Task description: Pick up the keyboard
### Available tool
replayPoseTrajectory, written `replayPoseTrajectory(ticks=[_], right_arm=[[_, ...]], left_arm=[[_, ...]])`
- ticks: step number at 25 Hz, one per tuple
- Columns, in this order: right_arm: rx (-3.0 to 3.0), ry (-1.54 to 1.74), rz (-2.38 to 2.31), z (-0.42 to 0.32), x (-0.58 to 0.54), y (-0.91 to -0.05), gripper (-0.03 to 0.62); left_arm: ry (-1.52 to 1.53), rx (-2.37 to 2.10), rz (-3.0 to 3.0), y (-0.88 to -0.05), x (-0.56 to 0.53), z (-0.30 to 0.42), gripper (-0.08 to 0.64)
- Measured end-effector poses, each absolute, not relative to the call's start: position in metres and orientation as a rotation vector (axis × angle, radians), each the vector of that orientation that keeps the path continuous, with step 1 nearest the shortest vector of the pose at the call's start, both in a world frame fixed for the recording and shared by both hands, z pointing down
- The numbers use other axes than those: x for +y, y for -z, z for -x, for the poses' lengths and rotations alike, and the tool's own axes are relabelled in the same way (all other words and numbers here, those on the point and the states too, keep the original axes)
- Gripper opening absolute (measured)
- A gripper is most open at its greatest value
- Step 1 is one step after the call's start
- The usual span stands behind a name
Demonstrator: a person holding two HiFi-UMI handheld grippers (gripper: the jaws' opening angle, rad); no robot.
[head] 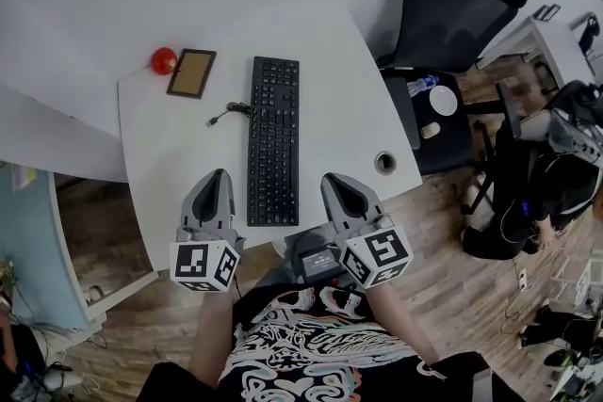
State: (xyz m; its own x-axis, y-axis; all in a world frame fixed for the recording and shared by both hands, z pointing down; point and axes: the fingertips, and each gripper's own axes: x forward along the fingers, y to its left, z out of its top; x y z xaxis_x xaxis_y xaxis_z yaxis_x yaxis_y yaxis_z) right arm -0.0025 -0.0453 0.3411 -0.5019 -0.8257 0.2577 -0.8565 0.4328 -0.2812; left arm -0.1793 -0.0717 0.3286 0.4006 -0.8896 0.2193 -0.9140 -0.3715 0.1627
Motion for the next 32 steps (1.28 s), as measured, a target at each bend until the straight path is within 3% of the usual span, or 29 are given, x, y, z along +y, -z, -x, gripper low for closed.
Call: replayPoseTrajectory(ticks=[32], right_arm=[[-2.4, -1.018, -1.376, 0.007, -0.128, -0.462, 0.029]], left_arm=[[-0.52, -1.399, -2.345, -0.433, -0.156, 0.158, 0.018]])
